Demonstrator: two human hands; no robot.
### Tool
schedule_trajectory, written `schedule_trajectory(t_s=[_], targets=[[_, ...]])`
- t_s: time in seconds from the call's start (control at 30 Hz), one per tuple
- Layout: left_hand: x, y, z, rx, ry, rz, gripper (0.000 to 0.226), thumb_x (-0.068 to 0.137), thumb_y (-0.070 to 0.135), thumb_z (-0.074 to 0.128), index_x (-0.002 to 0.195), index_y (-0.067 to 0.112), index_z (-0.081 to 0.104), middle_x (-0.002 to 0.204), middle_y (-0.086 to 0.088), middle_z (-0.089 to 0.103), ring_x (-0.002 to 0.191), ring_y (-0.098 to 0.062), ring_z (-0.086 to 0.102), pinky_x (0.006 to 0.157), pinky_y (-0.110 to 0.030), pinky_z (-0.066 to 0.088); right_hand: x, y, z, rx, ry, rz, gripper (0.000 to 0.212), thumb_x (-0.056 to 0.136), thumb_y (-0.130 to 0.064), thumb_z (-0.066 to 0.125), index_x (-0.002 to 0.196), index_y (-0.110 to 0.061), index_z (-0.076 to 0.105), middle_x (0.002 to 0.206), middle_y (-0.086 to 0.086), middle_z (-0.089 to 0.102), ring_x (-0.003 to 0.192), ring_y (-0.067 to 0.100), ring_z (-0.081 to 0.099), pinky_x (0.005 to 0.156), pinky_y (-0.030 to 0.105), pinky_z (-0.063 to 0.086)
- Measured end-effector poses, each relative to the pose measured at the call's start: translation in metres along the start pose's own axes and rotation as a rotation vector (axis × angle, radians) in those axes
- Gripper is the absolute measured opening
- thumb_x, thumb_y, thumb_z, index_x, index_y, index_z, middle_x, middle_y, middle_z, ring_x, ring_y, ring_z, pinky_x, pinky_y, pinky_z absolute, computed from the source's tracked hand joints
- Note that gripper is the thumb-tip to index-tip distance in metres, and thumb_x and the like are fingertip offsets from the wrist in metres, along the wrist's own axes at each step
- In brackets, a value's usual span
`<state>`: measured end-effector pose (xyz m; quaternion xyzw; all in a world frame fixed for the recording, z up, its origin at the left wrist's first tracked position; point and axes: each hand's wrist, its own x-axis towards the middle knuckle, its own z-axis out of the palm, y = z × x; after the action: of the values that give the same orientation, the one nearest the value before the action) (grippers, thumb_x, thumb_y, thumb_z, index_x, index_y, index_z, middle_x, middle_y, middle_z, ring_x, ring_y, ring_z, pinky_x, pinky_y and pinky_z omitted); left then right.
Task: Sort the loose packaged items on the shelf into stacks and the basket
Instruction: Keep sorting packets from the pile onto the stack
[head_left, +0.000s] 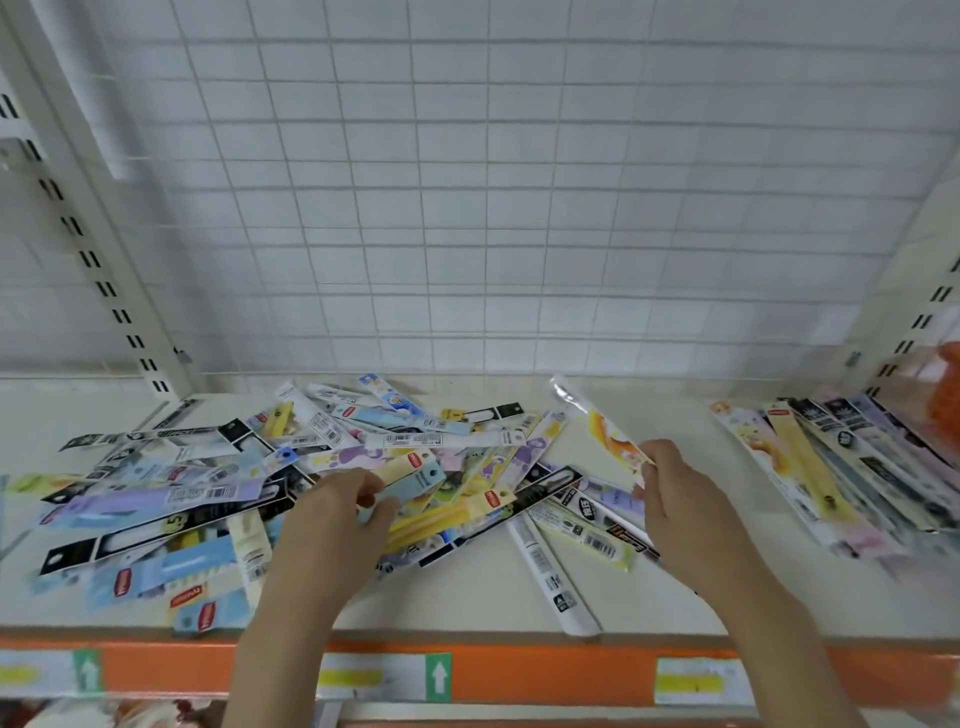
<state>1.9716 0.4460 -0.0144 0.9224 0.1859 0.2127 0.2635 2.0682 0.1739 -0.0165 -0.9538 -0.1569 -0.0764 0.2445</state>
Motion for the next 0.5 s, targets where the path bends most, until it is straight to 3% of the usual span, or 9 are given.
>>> schedule_trajectory(t_s=[0.1, 0.23, 0.3, 0.4, 0.5], targets=[[0.0, 0.003, 0.005, 0.073, -0.181, -0.026, 0.027, 0.082, 0.035, 0.066, 0.101, 0.016, 0.067, 0.093, 0.003, 0.055, 0.085, -0.016, 0.053, 0.076, -0.028, 0.045, 0.003, 0.001, 0.001, 0.079, 0.048, 0.034, 0.027, 0.098, -0.017, 0.038, 0.123, -0.008, 0.044, 0.063, -0.004, 0.047, 0.057, 0.016, 0.046, 0.05, 0.029, 0.033], [0.0, 0.007, 0.005, 0.117, -0.259, -0.025, 0.023, 0.085, 0.032, 0.063, 0.106, 0.022, 0.067, 0.094, 0.006, 0.061, 0.091, -0.014, 0.057, 0.081, -0.026, 0.045, 0.005, -0.003, -0.002, 0.11, 0.075, 0.009, 0.027, 0.095, -0.041, 0.041, 0.106, -0.018, 0.048, 0.058, -0.006, 0.052, 0.056, 0.018, 0.053, 0.051, 0.032, 0.038], [0.001, 0.006, 0.003, 0.116, -0.261, -0.014, 0.018, 0.087, 0.026, 0.061, 0.103, 0.021, 0.068, 0.093, 0.003, 0.067, 0.084, -0.013, 0.057, 0.076, -0.024, 0.044, 0.009, -0.005, 0.0, 0.103, 0.05, 0.001, 0.025, 0.094, -0.045, 0.041, 0.104, -0.023, 0.047, 0.053, -0.011, 0.049, 0.053, 0.012, 0.049, 0.047, 0.029, 0.034], [0.001, 0.006, 0.0, 0.154, -0.234, 0.023, 0.011, 0.091, 0.024, 0.056, 0.081, 0.025, 0.061, 0.074, 0.003, 0.057, 0.069, -0.015, 0.051, 0.063, -0.023, 0.037, 0.014, -0.007, 0.006, 0.082, -0.005, 0.012, 0.024, 0.097, -0.043, 0.035, 0.105, -0.022, 0.042, 0.065, -0.003, 0.062, 0.063, 0.022, 0.058, 0.056, 0.034, 0.045], [0.002, 0.005, -0.004, 0.065, -0.145, 0.041, 0.01, 0.095, 0.021, 0.05, 0.085, 0.022, 0.05, 0.072, 0.002, 0.056, 0.062, -0.013, 0.051, 0.057, -0.024, 0.038, 0.018, -0.011, 0.012, 0.159, 0.004, 0.019, 0.024, 0.098, -0.037, 0.033, 0.1, -0.014, 0.04, 0.074, 0.008, 0.064, 0.072, 0.033, 0.062, 0.064, 0.04, 0.049]])
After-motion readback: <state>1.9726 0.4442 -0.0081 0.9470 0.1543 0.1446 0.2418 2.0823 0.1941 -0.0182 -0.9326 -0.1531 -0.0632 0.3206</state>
